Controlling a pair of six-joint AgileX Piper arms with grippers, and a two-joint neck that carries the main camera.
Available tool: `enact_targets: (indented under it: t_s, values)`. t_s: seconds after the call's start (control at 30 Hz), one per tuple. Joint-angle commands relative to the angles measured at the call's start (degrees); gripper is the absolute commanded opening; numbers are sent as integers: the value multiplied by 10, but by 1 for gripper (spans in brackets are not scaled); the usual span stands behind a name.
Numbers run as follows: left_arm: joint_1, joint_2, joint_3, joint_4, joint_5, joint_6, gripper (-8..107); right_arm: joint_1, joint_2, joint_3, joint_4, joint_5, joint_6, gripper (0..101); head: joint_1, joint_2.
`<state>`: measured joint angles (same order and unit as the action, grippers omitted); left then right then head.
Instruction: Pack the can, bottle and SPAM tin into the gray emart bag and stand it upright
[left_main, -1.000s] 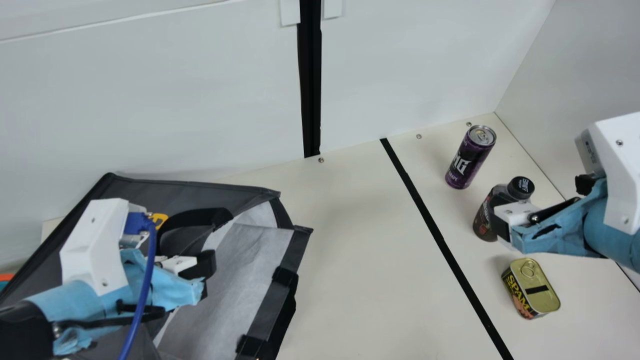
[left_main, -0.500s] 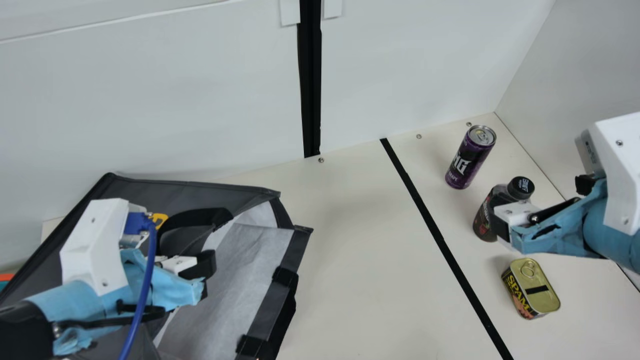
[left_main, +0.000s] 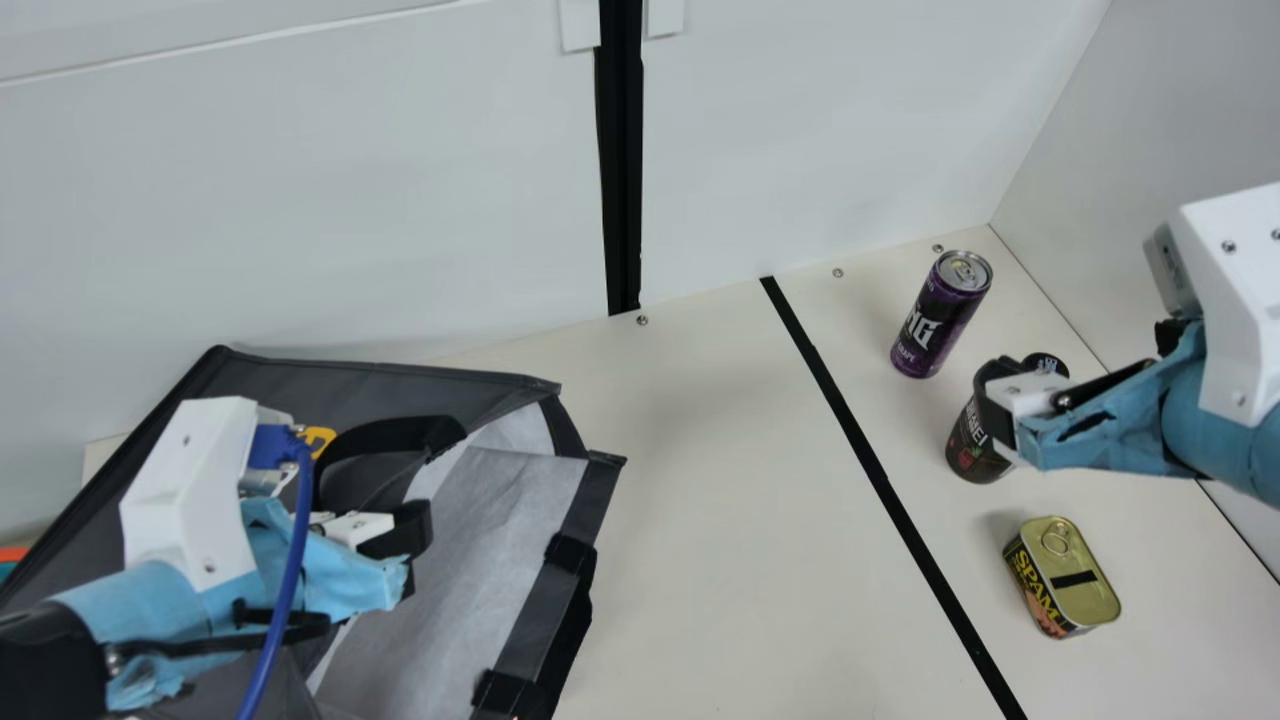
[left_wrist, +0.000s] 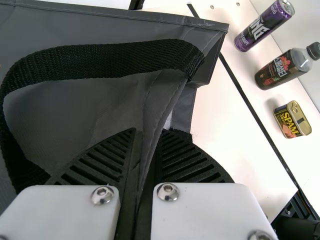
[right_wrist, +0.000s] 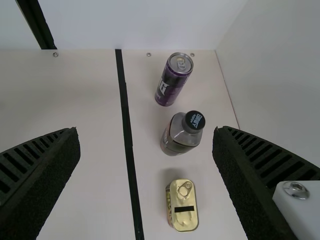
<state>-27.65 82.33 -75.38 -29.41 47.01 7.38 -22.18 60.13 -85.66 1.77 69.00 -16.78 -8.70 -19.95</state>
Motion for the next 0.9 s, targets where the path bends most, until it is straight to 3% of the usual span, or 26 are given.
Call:
enact_targets:
  t_s: [0.0, 0.47, 0.87]
  values:
    - [0, 0, 0, 0, 0, 0, -8, -7, 9, -7, 6, -1, -7, 95, -13, 0]
    - [0, 0, 0, 0, 0, 0, -8, -64, 82, -45, 52, -16, -69, 95, -13, 0]
    - [0, 0, 0, 0, 0, 0, -8, -72, 150, -74, 52, -24, -86, 95, -13, 0]
